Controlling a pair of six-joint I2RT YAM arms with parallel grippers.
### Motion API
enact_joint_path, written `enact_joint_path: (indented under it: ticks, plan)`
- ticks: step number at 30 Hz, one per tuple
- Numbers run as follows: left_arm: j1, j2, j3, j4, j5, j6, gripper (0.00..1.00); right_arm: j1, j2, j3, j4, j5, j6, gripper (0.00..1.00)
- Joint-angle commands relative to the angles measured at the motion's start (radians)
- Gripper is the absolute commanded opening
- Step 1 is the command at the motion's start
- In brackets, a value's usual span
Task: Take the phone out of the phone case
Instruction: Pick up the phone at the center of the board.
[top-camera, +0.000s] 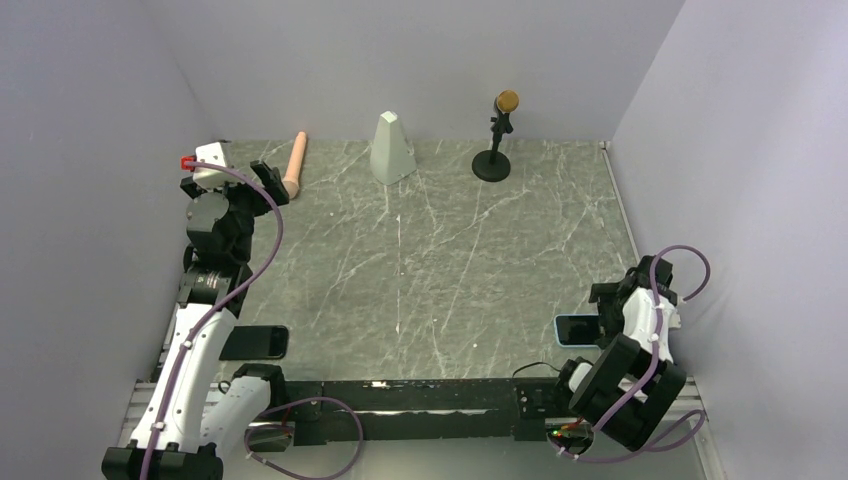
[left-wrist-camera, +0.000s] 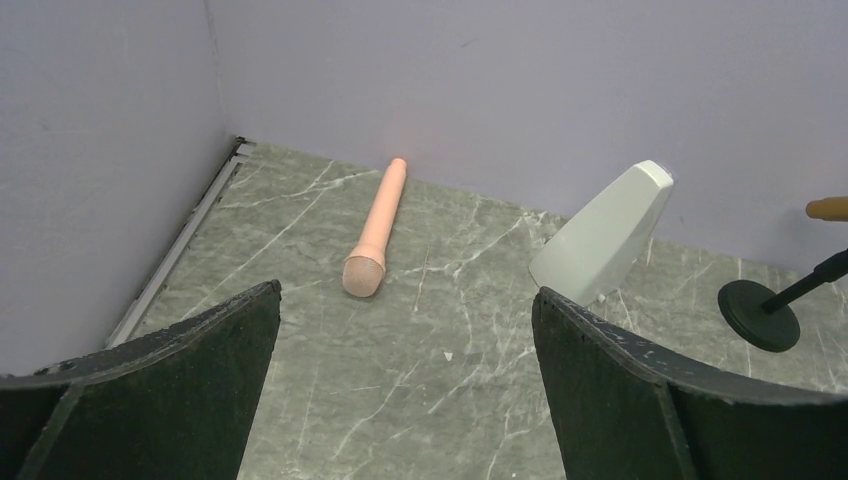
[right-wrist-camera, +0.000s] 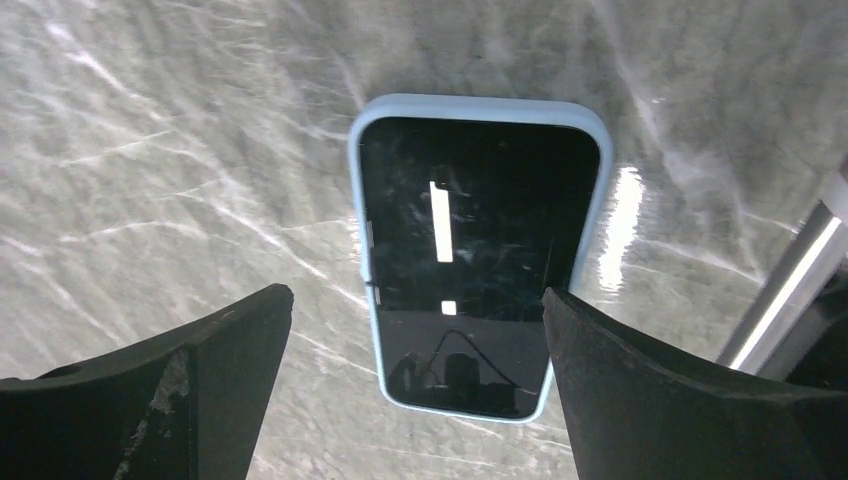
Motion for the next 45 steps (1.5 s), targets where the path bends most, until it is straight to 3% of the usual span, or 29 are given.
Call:
enact_joint_path:
  ticks: [1,7,15,20,28,38,45]
  plan:
    - [-0.004,0.001,0.043,0.004,0.016,-0.013,0.99,-0.007,-0.031,-0.034,0.103,-0.056,-0.020,1.00]
    - [-0.004,0.000,0.042,0.006,0.017,-0.011,0.99,-0.007,-0.028,-0.046,0.133,-0.068,-0.019,1.00]
    - [-0.004,-0.001,0.048,-0.001,0.027,-0.018,0.99,-0.007,-0.059,0.046,-0.038,0.106,0.022,1.00]
    - [-0.011,0.013,0.057,-0.009,0.042,-0.032,0.99,-0.008,-0.110,0.028,-0.075,0.137,0.033,1.00]
    - [-0.015,0.026,0.048,-0.003,0.054,-0.036,0.99,-0.009,-0.097,-0.058,0.072,0.046,-0.024,1.00]
    - [-0.015,0.034,0.051,-0.004,0.048,-0.029,0.99,-0.002,0.001,-0.078,0.132,0.037,-0.042,1.00]
    - [-0.013,0.039,0.059,-0.010,0.059,-0.032,0.99,0.142,0.144,-0.030,0.186,0.064,-0.052,1.00]
